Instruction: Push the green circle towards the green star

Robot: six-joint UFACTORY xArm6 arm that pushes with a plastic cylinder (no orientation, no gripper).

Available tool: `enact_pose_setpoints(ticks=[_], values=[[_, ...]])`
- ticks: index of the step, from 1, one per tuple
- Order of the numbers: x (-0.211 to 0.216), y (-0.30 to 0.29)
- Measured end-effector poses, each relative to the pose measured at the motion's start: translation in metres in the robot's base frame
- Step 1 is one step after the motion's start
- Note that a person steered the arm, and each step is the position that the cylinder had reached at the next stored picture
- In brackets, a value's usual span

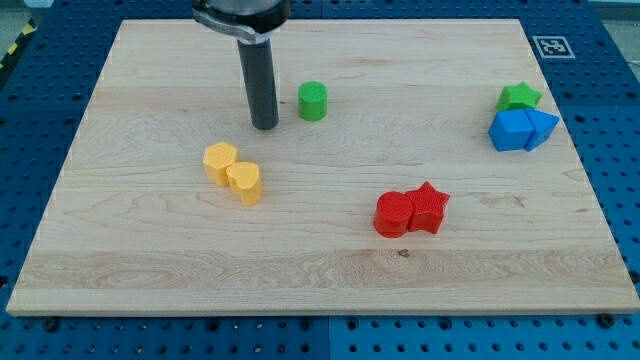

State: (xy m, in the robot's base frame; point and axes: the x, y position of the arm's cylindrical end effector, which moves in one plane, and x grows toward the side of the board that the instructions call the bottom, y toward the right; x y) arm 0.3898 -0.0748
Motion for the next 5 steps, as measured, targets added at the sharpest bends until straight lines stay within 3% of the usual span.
enact_pose_setpoints(ticks=[3, 5], values=[[-0.015, 0.073], [-0.043, 0.074]])
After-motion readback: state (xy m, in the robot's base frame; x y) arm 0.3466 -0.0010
